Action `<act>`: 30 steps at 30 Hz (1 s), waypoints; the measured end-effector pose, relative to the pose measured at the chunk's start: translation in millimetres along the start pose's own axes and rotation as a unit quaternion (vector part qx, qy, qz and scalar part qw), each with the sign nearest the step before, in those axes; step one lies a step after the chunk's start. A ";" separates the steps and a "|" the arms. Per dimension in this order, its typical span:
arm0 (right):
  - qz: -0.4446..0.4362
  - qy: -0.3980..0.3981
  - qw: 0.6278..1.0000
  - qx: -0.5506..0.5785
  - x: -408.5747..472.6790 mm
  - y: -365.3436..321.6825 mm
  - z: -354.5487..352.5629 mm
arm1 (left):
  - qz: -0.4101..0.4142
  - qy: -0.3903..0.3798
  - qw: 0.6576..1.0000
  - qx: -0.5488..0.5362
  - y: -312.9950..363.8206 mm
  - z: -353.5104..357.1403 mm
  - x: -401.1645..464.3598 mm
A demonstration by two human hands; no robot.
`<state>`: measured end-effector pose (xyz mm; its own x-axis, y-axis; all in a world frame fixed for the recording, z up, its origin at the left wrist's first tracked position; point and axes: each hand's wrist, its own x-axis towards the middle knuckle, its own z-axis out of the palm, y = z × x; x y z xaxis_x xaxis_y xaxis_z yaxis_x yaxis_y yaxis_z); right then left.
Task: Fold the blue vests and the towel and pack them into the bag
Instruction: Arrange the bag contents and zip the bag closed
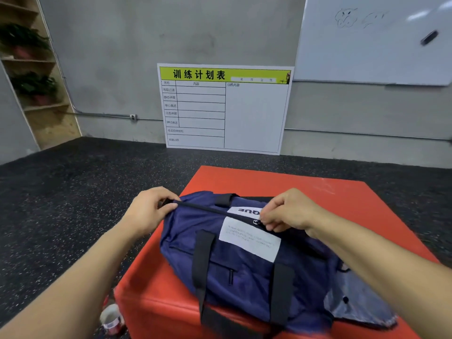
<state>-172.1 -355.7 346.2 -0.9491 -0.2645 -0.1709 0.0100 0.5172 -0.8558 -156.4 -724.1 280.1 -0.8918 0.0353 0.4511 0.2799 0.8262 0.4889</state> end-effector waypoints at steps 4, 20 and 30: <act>-0.006 0.042 0.999 0.033 -13.6 12.2 -30.5 | 0.039 -0.020 0.999 0.024 23.8 6.6 0.9; -0.035 0.097 0.993 0.057 -24.1 4.7 -66.7 | 0.165 -0.045 0.983 0.067 191.9 82.3 44.7; 0.015 0.129 0.989 0.071 -54.3 49.4 -142.3 | 0.084 -0.029 0.993 0.075 169.2 59.5 40.8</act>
<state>-164.8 -199.9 382.7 -0.9963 -0.0243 -0.0825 0.0662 0.3970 -0.9155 -166.6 -549.4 336.8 -0.8571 0.2093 0.4707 0.3749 0.8801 0.2914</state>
